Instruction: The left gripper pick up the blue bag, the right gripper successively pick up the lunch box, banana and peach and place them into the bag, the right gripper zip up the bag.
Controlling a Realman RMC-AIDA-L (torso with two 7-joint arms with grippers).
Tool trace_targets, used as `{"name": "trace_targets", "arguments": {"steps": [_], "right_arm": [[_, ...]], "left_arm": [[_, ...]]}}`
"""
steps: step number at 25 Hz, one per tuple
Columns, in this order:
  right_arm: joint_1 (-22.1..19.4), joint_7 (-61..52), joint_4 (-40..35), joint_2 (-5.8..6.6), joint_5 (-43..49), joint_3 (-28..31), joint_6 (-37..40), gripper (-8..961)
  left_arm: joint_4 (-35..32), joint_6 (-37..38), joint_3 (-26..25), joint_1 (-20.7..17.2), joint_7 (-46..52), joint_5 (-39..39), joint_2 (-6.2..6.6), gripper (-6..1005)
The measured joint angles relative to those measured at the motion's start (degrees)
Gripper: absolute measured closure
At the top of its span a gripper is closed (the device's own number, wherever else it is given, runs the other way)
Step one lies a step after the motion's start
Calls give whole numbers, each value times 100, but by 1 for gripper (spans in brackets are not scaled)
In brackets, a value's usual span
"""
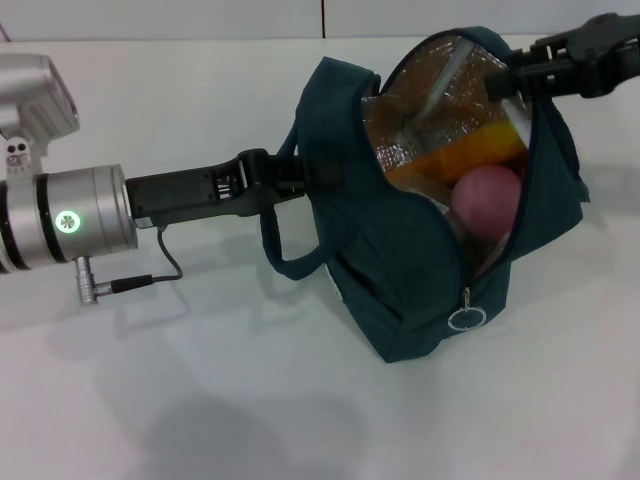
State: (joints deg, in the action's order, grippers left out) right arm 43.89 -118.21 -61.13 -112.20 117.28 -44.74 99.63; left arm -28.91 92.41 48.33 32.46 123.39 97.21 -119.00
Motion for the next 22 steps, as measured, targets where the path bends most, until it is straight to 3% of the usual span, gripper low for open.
{"name": "trace_targets", "arguments": {"steps": [2,7,9,15,19,22], "right_arm": [[-64,17,-37,-6,-53,8,-2,775],[-283,31,-162,37,-276,24,-28,550],[-384,71,-288,47,-349,29,-14,415],[-919,562,-733,35,-718,118,283,120],[-1286,1207,-821,-2,-1038,379,989,104],[-1635,1960,-975,-111,-1097,528,1722,92]], "left_arm": [[0,-2,0,-10,-4,0,0,936],[0,-4,1,-39,-26,0,8,935],[0,-5,1,-58,-30,0,15,935],[0,-44,1,-93,-35,-1,27,935],[-4,-50,1,-144,-35,-16,27,935],[-3,-50,1,-164,-32,-32,27,935]]}}
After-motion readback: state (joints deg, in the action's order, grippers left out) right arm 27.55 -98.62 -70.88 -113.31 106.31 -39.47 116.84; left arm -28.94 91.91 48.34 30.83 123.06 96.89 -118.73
